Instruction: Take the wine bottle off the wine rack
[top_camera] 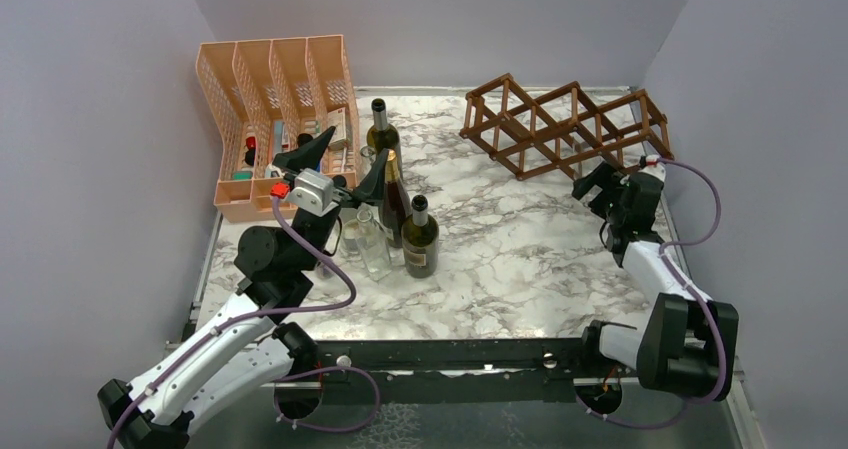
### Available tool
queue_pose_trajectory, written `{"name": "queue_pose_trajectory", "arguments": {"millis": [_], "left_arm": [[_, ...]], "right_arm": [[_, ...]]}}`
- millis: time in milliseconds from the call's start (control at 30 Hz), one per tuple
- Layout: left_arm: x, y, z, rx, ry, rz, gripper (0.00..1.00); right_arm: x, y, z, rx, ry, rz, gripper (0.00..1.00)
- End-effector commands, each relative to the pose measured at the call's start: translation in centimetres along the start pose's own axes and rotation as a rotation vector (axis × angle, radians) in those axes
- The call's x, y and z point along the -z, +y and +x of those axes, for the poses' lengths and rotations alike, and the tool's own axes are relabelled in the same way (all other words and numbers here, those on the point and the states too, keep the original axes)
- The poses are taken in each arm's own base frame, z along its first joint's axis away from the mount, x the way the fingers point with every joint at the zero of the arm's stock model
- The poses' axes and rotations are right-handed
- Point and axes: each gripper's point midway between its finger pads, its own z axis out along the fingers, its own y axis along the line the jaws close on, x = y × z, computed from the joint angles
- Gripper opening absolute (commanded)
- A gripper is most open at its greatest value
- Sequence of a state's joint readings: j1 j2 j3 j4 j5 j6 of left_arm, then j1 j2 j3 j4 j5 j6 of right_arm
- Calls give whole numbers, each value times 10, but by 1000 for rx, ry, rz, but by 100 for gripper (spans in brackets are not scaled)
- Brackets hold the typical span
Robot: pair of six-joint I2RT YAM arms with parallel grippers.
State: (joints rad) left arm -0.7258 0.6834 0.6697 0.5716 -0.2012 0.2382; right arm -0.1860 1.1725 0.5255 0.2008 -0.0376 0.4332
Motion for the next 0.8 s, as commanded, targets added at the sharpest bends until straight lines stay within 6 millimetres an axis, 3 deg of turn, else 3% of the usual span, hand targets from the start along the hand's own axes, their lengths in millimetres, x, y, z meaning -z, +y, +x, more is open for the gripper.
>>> {"name": "queue_pose_trajectory", "arguments": {"millis": [0, 200, 367, 433, 667, 767], "left_arm": [[-1, -6, -6, 31, -40, 41, 98], [-2, -5, -4, 44, -38, 39, 98], [-3, -7, -3, 46, -36, 51, 98], [-3, -9, -5, 49, -42, 67, 97], [-4, -10, -5, 58, -44, 77, 96], [-4, -15, -7, 61, -49, 104, 97]], "right_arm": [[-5, 12, -6, -40, -59, -105, 100], [-5, 9, 3, -105, -86, -136, 99], [-17, 1, 6, -168, -56, -159, 82], [-22, 0, 10, -192, -41, -171, 81], [-33, 7, 11, -203, -14, -225, 78], [-37, 17, 12, -178, 0, -295, 71]]}}
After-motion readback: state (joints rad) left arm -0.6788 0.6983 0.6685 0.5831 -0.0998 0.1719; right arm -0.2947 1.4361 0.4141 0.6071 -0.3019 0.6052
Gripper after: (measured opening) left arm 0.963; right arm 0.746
